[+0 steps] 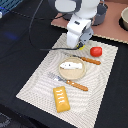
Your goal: Interact with the objects in diverse but meaningful ways.
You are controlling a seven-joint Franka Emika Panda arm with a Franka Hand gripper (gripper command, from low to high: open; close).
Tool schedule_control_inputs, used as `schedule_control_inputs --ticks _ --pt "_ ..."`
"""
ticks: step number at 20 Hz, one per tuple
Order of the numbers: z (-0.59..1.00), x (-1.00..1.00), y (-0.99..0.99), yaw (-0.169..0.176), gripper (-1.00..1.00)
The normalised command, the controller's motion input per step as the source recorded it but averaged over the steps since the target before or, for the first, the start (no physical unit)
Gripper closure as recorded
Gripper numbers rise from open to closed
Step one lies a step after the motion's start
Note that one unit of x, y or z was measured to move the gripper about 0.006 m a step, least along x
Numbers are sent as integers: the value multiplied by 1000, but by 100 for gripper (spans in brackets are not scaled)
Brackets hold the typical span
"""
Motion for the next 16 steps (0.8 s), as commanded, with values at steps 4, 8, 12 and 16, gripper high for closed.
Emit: schedule_control_inputs --ticks 4,8,12,16 --pt "-450 -106 0 0 100" --pt "-329 -87 0 0 100" --pt "-254 -69 0 0 100" --pt "45 -76 22 11 100"
